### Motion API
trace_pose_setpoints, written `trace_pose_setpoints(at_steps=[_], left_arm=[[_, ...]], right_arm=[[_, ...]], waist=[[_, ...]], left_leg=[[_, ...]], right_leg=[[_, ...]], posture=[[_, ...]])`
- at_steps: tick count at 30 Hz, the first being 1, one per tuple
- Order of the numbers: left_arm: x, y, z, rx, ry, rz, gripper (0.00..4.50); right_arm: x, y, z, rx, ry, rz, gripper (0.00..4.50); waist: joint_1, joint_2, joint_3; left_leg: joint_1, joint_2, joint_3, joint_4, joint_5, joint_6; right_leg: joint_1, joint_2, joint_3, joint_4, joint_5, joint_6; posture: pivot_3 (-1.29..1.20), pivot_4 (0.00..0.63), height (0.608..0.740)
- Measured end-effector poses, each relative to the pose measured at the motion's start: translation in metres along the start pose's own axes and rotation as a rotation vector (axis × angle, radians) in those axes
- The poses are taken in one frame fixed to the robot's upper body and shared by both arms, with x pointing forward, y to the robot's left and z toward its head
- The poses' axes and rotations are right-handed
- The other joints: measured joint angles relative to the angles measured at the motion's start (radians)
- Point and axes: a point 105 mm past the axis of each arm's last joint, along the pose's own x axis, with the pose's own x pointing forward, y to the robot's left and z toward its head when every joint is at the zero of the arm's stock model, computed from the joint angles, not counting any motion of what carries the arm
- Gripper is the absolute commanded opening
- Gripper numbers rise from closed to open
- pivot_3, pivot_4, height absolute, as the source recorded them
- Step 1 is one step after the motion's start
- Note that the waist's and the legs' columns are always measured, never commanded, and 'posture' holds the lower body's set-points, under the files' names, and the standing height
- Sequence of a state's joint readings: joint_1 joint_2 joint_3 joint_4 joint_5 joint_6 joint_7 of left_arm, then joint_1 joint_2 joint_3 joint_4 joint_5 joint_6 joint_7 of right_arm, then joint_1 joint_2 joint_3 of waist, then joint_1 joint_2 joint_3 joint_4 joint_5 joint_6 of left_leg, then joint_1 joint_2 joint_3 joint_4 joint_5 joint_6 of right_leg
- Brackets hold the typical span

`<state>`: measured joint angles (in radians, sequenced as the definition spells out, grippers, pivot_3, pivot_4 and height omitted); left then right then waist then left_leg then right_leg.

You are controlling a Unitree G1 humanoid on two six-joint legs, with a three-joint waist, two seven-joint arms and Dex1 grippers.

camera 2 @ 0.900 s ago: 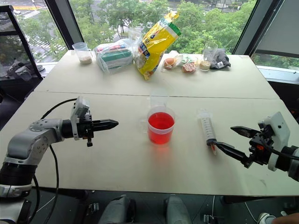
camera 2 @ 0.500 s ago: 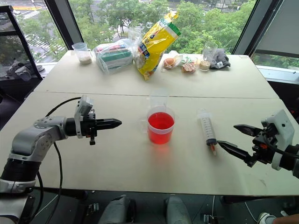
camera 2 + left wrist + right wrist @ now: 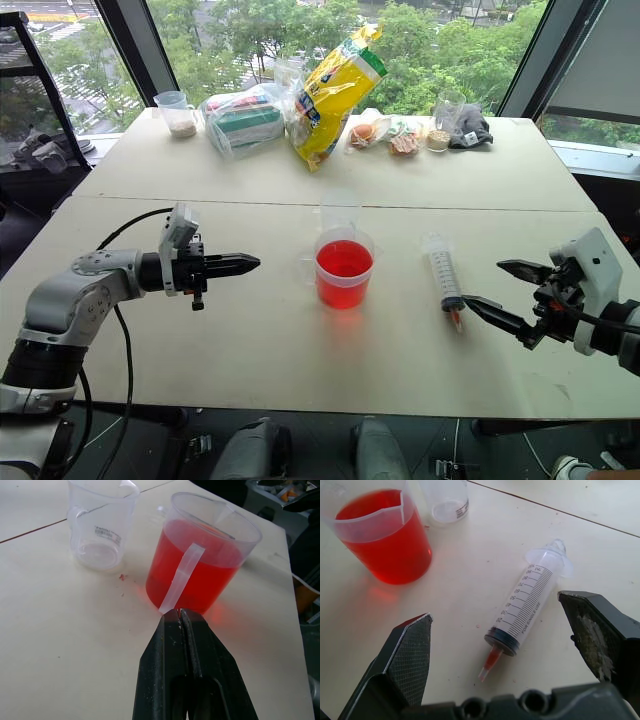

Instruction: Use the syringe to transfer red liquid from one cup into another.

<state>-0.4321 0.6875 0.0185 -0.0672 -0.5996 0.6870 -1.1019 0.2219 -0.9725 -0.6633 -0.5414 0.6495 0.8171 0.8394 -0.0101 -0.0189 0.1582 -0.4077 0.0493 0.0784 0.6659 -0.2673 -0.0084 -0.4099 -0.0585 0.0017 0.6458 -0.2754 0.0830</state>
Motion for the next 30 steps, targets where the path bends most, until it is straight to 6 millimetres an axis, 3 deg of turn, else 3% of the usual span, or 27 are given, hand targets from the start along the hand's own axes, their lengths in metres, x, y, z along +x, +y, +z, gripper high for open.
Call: trace_pose_setpoints(at_steps=[6, 11, 18, 24, 30], left_arm=[[0.001, 0.0, 0.002, 0.009, -0.004, 0.008, 0.0], [0.006, -0.001, 0.007, 0.021, -0.022, 0.002, 0.0], [0.007, 0.0, 0.006, 0.017, -0.028, 0.014, 0.0], [0.007, 0.001, 0.003, 0.01, -0.034, 0.038, 0.0], [0.006, -0.001, -0.004, 0.003, -0.033, 0.063, 0.0]], right_arm=[[0.013, -0.013, 0.005, 0.019, 0.061, -0.026, 4.41], [0.042, -0.035, 0.018, 0.129, 0.181, -0.066, 4.41], [0.088, -0.048, 0.03, 0.386, 0.383, -0.1, 4.41], [0.121, -0.048, 0.015, 0.529, 0.559, -0.163, 4.41], [0.133, -0.047, -0.003, 0.523, 0.674, -0.226, 4.41]], waist=[[-0.004, 0.0, 0.0], [-0.006, 0.0, 0.0], [-0.004, 0.001, 0.0], [0.0, 0.001, 0.0], [-0.003, 0.001, 0.0]], left_leg=[[0.0, 0.0, 0.0, 0.0, 0.0, 0.0], [0.0, 0.001, 0.001, 0.001, 0.0, 0.0], [-0.01, 0.0, 0.003, -0.001, 0.0, 0.0], [-0.019, -0.002, 0.003, 0.0, 0.0, 0.0], [-0.019, -0.002, 0.003, 0.001, 0.0, 0.0]], right_leg=[[0.0, 0.0, 0.0, 0.0, 0.0, 0.0], [-0.002, -0.001, 0.001, 0.001, 0.0, -0.001], [-0.013, -0.002, 0.002, 0.002, 0.001, 0.001], [-0.02, -0.001, 0.001, 0.002, 0.003, 0.004], [-0.02, -0.001, 0.0, 0.002, 0.003, 0.005]], posture=[[0.0, 0.15, 0.74], [0.0, 0.15, 0.74], [0.0, 0.15, 0.74], [0.0, 0.15, 0.74], [0.0, 0.15, 0.74]])
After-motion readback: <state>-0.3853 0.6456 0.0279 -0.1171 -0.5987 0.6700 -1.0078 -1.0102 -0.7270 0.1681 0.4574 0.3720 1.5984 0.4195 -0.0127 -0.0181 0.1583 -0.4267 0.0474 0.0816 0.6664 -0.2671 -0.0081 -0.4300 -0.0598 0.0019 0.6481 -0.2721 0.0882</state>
